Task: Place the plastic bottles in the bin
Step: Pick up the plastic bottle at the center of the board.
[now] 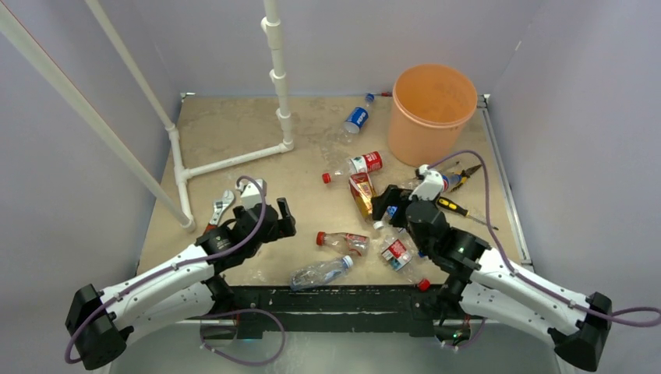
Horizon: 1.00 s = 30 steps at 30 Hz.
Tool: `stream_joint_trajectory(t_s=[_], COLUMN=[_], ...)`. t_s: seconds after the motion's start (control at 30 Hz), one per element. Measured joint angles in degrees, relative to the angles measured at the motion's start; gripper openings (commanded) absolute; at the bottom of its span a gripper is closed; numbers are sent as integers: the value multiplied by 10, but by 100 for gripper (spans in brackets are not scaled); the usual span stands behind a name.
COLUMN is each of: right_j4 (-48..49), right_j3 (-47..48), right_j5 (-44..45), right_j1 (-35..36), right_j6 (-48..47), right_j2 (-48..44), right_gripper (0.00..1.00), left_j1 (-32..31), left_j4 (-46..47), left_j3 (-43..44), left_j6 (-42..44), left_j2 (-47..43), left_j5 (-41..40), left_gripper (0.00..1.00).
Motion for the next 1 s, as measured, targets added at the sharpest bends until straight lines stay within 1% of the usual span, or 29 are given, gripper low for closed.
stream_joint_trajectory(t_s=[0.07, 0.17, 0.23, 0.3, 0.37, 0.5, 0.67, 0.73, 0.8, 1.0], right_j4=[-47, -88, -100, -101, -98, -84, -29, -8, 11, 51], right_j3=[24, 58, 77, 86, 92, 92, 40, 20, 0, -35], right_j5=[42, 74, 76, 65, 33, -54, -179, -217, -248, -293], right_j1=[-4, -28, -73, -133, -196, -316, -452, -486, -505, -516], right_j6=[25, 56, 69, 72, 74, 84, 118, 135, 152, 182], right_j2=[-19, -44, -59, -67, -58, -10, 28, 39, 52, 76], right_gripper=[99, 99, 99, 99, 99, 99, 99, 99, 99, 99], left_j1=[0, 0, 0, 0, 0, 0, 0, 0, 0, 0], left_j4=[8, 22, 32, 40, 50, 65, 65, 64, 62, 59], left_j3=[-4, -5, -5, -5, -5, -5, -6, -8, -15, -31], left_j6=[-7, -15, -19, -24, -27, -34, -45, -49, -53, -61], left_j2=[-8, -10, -10, -10, -9, -4, -5, -10, -22, -48], left_j5=[3, 4, 4, 4, 5, 9, 20, 22, 23, 22], left_gripper=[92, 92, 92, 92, 92, 92, 92, 92, 92, 92])
